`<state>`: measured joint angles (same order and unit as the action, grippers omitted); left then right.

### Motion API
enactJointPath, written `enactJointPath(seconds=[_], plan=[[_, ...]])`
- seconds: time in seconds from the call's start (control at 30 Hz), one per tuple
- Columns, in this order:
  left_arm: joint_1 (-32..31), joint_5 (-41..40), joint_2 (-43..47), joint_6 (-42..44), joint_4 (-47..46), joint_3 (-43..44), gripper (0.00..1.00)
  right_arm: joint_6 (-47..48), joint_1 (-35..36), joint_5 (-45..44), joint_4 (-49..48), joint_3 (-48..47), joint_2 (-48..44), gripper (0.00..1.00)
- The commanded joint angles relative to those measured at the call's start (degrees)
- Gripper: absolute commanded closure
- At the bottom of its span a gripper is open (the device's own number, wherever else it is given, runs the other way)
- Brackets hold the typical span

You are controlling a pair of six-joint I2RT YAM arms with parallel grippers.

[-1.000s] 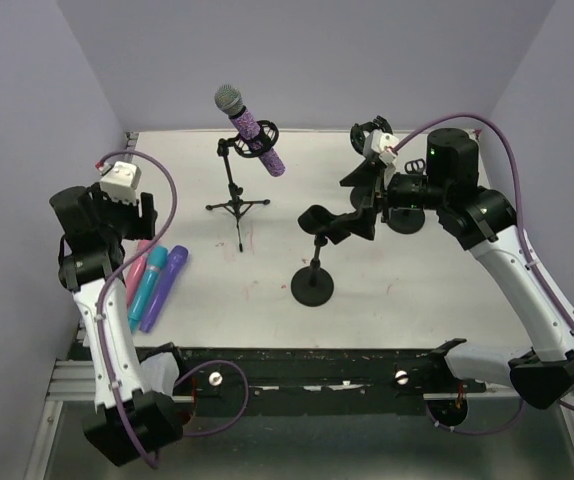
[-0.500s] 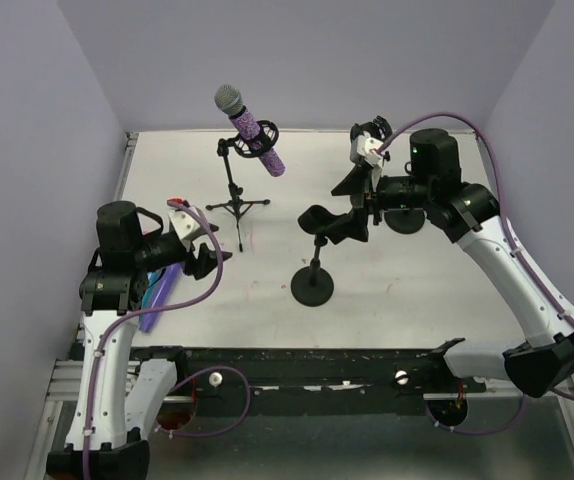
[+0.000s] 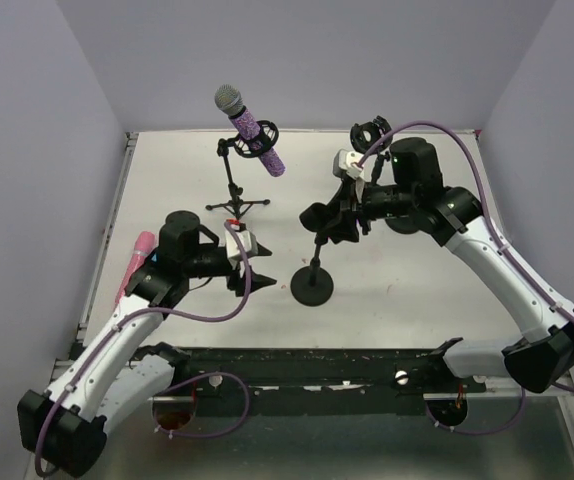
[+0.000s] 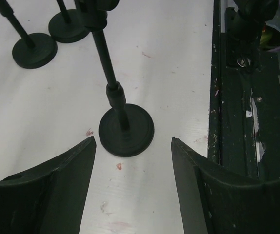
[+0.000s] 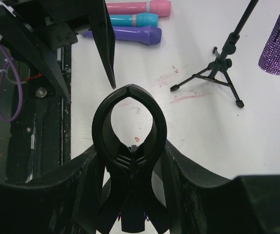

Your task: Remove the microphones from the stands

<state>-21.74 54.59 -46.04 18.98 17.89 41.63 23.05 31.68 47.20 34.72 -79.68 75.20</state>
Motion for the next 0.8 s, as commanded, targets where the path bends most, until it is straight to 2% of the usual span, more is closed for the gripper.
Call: enactJointPath(seconds=[0.0, 0.13, 0.23, 0.53, 0.7, 0.77], plan=[[-8.0, -7.7, -6.7, -2.4, -15.3, -1.7, 0.28, 3.7, 0.3, -2.7, 4.7, 0.1, -2.2, 0.49], [-13.3, -12.3, -13.1, -3.1, -26.1, -3.2, 0.28, 6.3, 0.3, -3.3, 10.7, -1.3, -2.9, 0.57], [-15.8, -14.9, -18.6, -3.1, -31.8, -3.0, 0.29, 6.2, 0.3, -4.3, 11.1, -0.4, -4.0, 0.61], [-19.1, -15.2, -32.7, -2.2, -40.0, -0.3, 0.30, 7.4, 0.0, -7.8, 12.4, 0.9, -6.4, 0.63], [-19.4, -14.4, -36.9, -5.0, -42.8, 2.0, 0.38, 6.9, 0.0, -7.8, 12.7, 1.5, -6.1, 0.63], [-19.7, -13.6, -37.3, -5.1, -42.9, 2.2, 0.47, 6.3, -0.1, -7.9, 12.4, 2.1, -6.0, 0.64]])
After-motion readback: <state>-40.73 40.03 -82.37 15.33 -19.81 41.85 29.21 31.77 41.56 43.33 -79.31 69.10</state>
